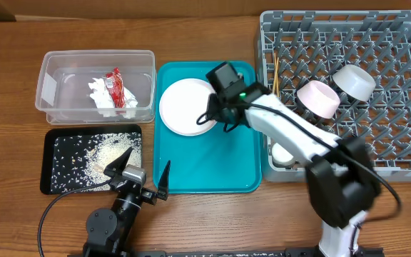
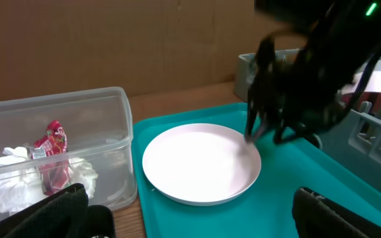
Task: Sort waste into correct bins and load items into the dishwasher
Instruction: 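Reach the right gripper to the white plate rim and grasp it, then lift the white plate and carry it over the dish rack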
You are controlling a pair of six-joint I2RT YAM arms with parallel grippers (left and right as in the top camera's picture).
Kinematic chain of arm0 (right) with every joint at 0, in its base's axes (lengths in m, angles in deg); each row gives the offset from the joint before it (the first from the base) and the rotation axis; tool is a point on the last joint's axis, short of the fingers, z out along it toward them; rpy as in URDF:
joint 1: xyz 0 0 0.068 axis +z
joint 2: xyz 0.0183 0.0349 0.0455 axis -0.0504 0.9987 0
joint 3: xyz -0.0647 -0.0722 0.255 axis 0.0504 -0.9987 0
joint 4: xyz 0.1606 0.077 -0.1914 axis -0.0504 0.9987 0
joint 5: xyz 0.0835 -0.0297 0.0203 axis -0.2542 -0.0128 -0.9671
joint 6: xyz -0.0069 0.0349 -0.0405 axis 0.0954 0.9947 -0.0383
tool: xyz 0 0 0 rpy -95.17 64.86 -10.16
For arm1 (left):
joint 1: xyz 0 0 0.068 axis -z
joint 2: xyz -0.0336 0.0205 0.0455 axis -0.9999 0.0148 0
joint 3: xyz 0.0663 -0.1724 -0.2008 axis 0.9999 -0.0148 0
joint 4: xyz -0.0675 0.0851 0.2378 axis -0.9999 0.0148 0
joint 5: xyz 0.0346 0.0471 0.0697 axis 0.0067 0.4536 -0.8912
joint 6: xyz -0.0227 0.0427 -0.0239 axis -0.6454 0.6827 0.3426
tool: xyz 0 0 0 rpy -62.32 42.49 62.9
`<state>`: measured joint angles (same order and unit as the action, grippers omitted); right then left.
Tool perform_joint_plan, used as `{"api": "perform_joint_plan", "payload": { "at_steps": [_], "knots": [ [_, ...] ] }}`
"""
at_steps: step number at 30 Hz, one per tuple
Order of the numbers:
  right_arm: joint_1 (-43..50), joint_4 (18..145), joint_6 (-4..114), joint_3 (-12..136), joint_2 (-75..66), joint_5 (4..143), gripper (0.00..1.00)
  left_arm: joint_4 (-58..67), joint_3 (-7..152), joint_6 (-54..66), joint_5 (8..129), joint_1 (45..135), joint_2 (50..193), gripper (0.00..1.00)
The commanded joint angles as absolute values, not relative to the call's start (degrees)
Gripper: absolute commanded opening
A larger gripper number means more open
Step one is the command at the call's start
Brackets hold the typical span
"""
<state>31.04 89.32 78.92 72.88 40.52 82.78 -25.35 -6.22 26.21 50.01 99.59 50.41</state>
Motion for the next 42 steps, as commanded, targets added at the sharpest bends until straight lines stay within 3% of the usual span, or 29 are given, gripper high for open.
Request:
{"api": "perform_joint_plan", "payload": {
  "at_steps": [1,5,7,8,12,18,26,31,42],
  "knots": [
    [30.6,88.9,83.9,73.6,43.9,82.2,0.47,-25.6,-6.7,26.7,50.6,99.2,49.8,1.00],
    [30.6,88.9,83.8,73.6,45.6,80.5,0.33,-25.6,-6.7,26.7,50.6,99.2,49.8,1.00],
    [30.8,88.9,82.9,73.6,45.5,80.5,0.17,-25.6,-6.7,26.7,50.7,99.2,49.8,1.00],
    [30.9,89.7,82.7,73.6,45.4,80.6,0.04,-25.6,-6.7,26.7,50.7,99.2,49.8,1.00],
    [30.5,92.4,82.6,73.7,43.0,83.2,0.04,-25.6,-6.7,26.7,50.7,99.2,49.8,1.00],
    [29.9,92.6,71.7,73.7,29.6,92.6,0.04,-25.6,-6.7,26.7,50.7,99.2,49.8,1.00],
    [28.9,92.0,58.3,73.7,13.1,125.2,0.04,-25.6,-6.7,26.7,50.7,99.2,49.8,1.00],
    [26.3,91.9,51.8,73.7,13.8,141.6,0.04,-25.6,-6.7,26.7,50.7,99.2,49.8,1.00],
    [17.4,83.0,48.5,73.6,22.0,144.1,0.04,-25.6,-6.7,26.7,50.6,99.2,49.8,1.00]
  ]
}}
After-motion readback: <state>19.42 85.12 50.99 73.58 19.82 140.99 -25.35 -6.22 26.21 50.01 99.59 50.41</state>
